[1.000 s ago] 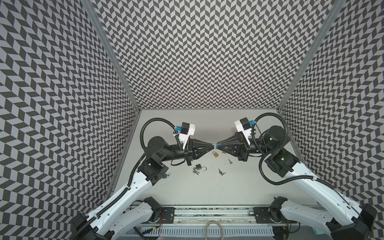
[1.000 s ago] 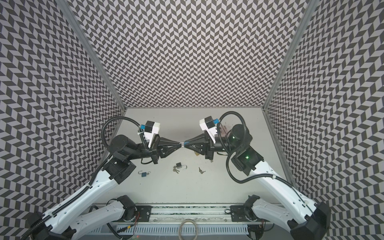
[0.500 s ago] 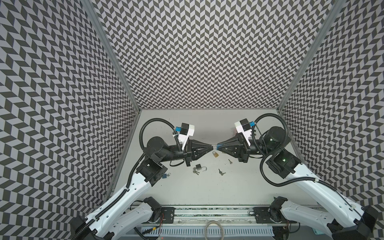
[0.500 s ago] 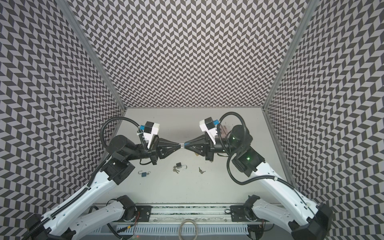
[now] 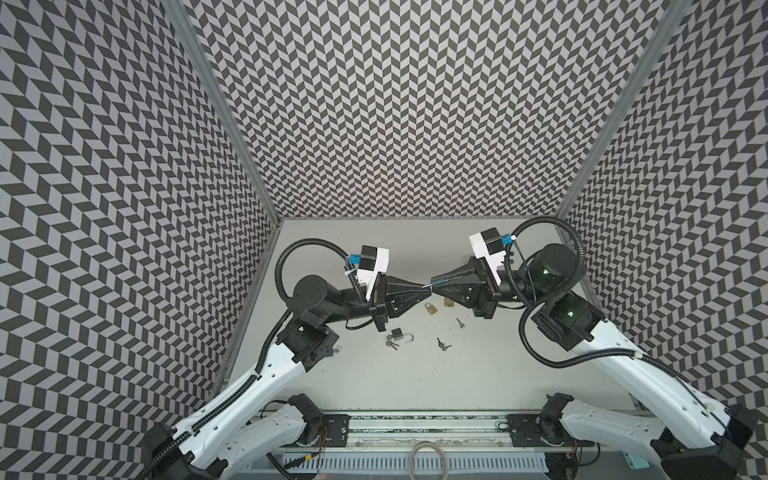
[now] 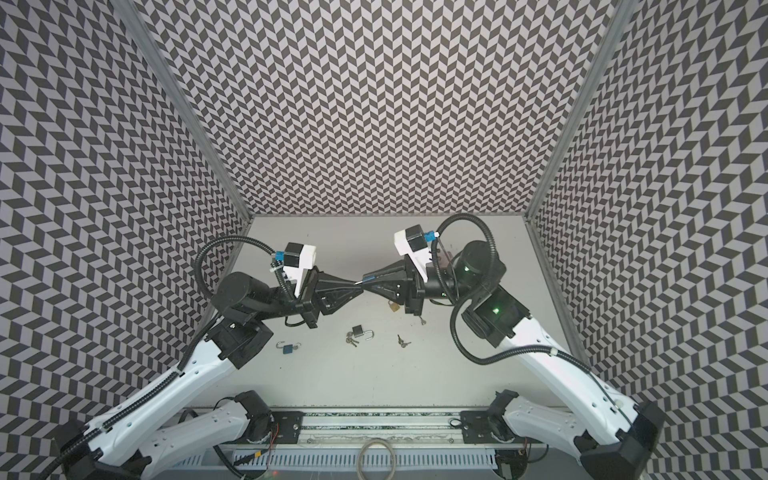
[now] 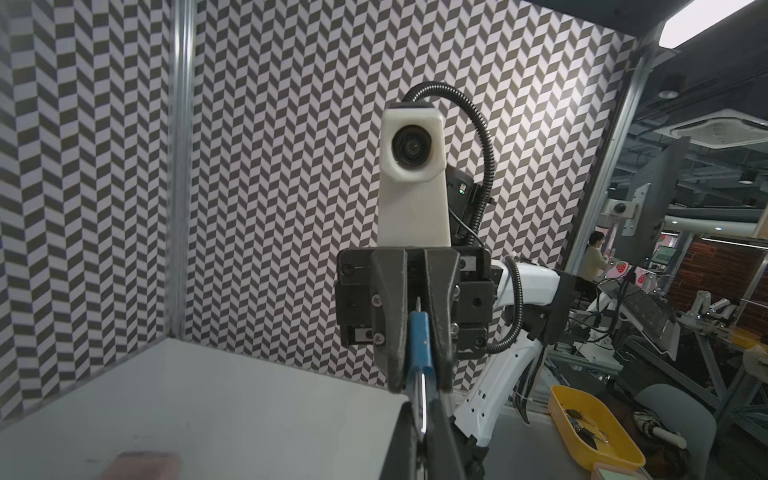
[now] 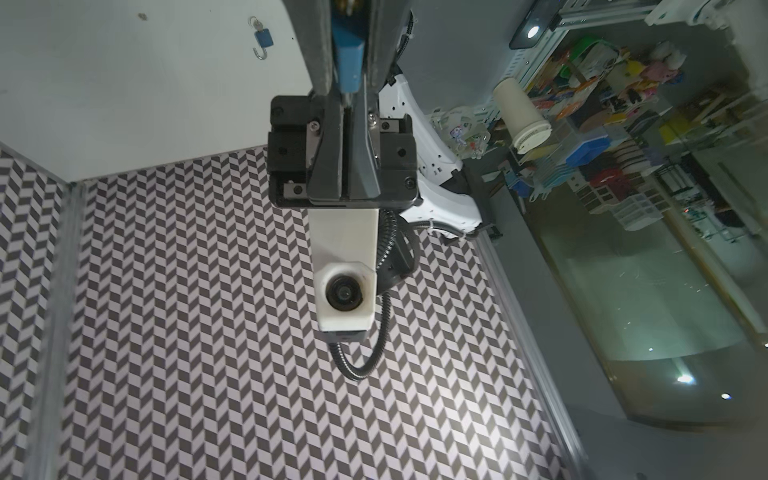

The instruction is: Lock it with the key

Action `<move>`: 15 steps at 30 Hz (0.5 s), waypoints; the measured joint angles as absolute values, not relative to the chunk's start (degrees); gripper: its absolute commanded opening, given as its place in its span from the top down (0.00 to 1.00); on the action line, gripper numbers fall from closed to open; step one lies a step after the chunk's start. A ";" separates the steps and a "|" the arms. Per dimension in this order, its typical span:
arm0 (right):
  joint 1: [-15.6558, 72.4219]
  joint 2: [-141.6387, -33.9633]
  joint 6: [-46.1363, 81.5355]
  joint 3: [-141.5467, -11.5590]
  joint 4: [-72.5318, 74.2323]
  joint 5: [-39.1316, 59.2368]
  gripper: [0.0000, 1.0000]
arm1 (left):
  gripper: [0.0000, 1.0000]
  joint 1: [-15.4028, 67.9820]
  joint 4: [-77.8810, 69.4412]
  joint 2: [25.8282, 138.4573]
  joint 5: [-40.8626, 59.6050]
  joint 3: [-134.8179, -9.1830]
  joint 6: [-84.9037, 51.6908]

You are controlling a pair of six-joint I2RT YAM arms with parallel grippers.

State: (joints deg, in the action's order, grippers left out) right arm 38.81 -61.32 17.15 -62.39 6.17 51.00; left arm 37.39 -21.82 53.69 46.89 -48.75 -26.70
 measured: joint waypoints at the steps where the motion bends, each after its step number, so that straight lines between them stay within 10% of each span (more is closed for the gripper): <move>1: 38.68 -61.32 17.15 -61.65 5.65 50.70 1.00 | 1.00 36.51 -20.18 53.78 47.94 -48.75 -26.68; 6: 38.72 -61.28 17.37 -60.47 5.02 50.76 1.00 | 1.00 35.09 -17.02 53.39 50.74 -48.75 -27.11; 10: 38.41 -60.71 18.04 -60.10 5.08 50.83 1.00 | 0.57 34.65 -17.10 53.06 51.53 -48.75 -28.88; 15: 37.41 -58.67 18.48 -60.03 5.58 50.74 1.00 | 0.51 33.32 -18.11 51.16 51.00 -48.75 -29.85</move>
State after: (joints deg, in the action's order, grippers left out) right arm 37.41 -58.67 18.48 -60.03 5.58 50.74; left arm 33.32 -18.11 51.16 51.00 -48.75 -29.85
